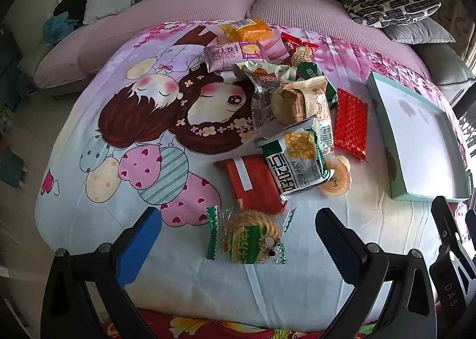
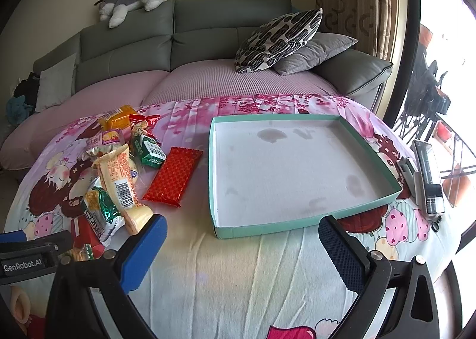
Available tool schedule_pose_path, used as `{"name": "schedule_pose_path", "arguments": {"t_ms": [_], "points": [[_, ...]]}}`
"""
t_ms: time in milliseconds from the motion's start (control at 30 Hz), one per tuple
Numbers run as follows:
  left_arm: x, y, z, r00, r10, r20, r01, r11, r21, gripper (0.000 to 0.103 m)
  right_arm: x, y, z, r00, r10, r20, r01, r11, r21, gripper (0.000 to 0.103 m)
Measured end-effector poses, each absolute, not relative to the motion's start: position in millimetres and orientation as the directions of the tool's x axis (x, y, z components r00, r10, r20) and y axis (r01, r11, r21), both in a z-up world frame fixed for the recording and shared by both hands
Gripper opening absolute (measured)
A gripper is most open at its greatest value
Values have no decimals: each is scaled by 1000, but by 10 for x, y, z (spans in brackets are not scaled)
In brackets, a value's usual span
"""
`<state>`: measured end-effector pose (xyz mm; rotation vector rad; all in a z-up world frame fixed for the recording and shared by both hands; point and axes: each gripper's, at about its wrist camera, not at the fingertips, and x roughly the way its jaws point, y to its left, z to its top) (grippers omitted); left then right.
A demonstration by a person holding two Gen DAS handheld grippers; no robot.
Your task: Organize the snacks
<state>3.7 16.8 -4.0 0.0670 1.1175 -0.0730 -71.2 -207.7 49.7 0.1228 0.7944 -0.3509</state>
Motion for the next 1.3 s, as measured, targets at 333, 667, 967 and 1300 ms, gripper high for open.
{"name": "schedule_pose_path", "arguments": {"t_ms": [333, 667, 967, 1300], "points": [[206, 320, -246, 309, -77, -948, 18, 997, -75, 94, -450, -1942, 249, 572, -61, -818, 209, 975, 73, 103], [260, 251, -436, 207, -137, -969, 44, 990, -130, 85, -204, -1951, -22, 503, 153, -851, 146, 955, 258, 98], [235, -9, -521, 201, -91, -975, 108, 992, -70, 52, -113, -1932, 12, 511, 182, -840, 123, 952, 281, 96], [204, 42, -534, 200, -128, -971, 85, 990, -113, 51, 142, -1746, -130, 458, 253, -852, 23, 955, 296, 72]]}}
